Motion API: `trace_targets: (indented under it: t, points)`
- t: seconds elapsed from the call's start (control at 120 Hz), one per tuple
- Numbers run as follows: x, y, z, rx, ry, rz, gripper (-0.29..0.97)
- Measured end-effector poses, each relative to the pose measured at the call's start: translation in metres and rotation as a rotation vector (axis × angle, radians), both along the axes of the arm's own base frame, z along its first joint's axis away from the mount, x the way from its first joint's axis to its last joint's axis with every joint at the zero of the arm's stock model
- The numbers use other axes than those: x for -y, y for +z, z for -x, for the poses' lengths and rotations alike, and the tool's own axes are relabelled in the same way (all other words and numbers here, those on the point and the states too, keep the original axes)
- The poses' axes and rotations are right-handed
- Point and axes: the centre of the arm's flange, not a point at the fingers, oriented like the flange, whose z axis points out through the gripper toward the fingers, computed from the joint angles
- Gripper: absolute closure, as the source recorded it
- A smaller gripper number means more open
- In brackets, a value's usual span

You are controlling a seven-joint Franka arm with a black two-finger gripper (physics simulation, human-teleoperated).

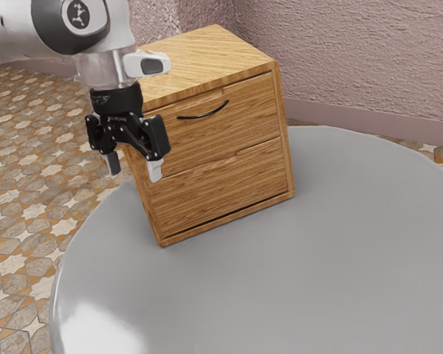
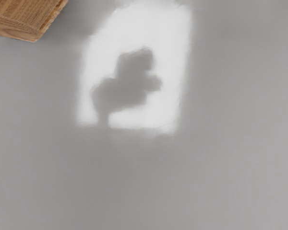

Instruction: Pull the drawer handle with one arm to open the drawer

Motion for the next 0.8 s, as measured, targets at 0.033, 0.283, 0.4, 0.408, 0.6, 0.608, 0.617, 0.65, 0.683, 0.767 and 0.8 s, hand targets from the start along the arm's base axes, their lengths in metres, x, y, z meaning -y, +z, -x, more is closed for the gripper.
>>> trace_targets:
  t: [0.033,0.283,0.4,0.408,0.6,0.608,0.617,0.65,0.683,0.767,0.8]
  points:
    - [-0.001,0.002,-0.005,0.04,-0.005,-0.005,0.0]
    - [0.002,0.043,-0.016,0.252,-0.051,-0.047,0.0]
    - [0.017,0.107,0.008,0.375,-0.088,-0.03,0.0]
    - [0.019,0.108,0.009,0.374,-0.092,-0.019,0.0]
    - [0.187,0.101,0.033,0.266,-0.379,0.168,0.0]
    - [0.192,0.099,0.033,0.26,-0.387,0.165,0.0]
    - [0.199,0.097,0.035,0.253,-0.399,0.159,0.0]
    - [0.234,0.091,0.043,0.227,-0.458,0.13,0.0]
    - [0.253,0.087,0.05,0.212,-0.489,0.102,0.01]
    - [0.238,0.093,0.052,0.218,-0.455,0.01,0.01]
    - [0.221,0.101,0.052,0.237,-0.429,-0.03,0.01]
